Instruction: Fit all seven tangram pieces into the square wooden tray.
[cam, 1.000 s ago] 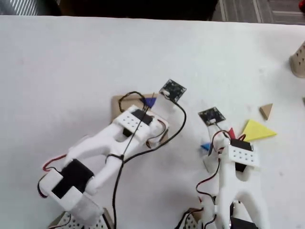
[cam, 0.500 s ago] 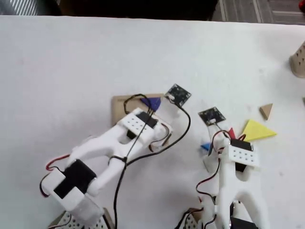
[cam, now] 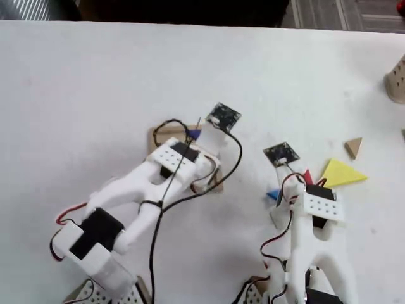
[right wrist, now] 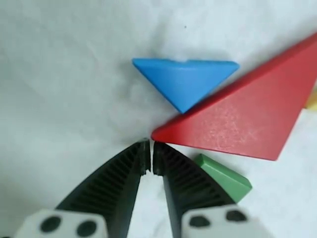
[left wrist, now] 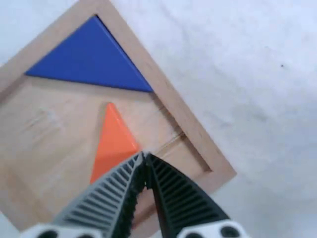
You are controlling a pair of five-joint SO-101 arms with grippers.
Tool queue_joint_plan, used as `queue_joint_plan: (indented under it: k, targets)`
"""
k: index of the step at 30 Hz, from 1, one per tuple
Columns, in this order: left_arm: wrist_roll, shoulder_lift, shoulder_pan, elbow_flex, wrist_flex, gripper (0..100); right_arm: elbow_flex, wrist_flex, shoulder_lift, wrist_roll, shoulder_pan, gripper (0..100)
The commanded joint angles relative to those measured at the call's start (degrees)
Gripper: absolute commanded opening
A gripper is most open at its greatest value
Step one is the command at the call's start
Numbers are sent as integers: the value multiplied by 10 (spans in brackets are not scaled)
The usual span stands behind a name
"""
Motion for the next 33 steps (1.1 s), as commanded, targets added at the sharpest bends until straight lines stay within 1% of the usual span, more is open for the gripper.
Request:
queue_joint_plan:
  k: [1,7,10,11,14,16,18,19,21,23,27,33]
  targets:
    - [4,-4,-29,-42,-9,22,-4,-6,-9,6,2,18]
    - [5,-8,-67,-44,-17,22,-4,-6,-9,6,2,18]
    - [5,-22,-71,-43,-11,22,-4,-6,-9,6,2,18]
    - [5,-36,-71,-39,-7,22,-4,-6,-9,6,2,18]
    - [4,-85,-84,-39,39,22,-4,-6,-9,6,2,18]
    - [4,-99,-113,-32,52,22,-4,-6,-9,6,2,18]
    - [3,-89,-153,-11,36,22,-4,-6,-9,6,2,18]
    - [-6,-76,-169,2,23,22,-4,-6,-9,6,2,18]
    - [-70,-42,-182,11,11,22,-4,-6,-9,6,2,18]
    - [-119,-18,-165,8,27,22,-4,-6,-9,6,2,18]
    - [-120,-24,-110,12,76,22,-4,-6,-9,6,2,18]
    - [-120,-51,-38,55,78,22,-4,-6,-9,6,2,18]
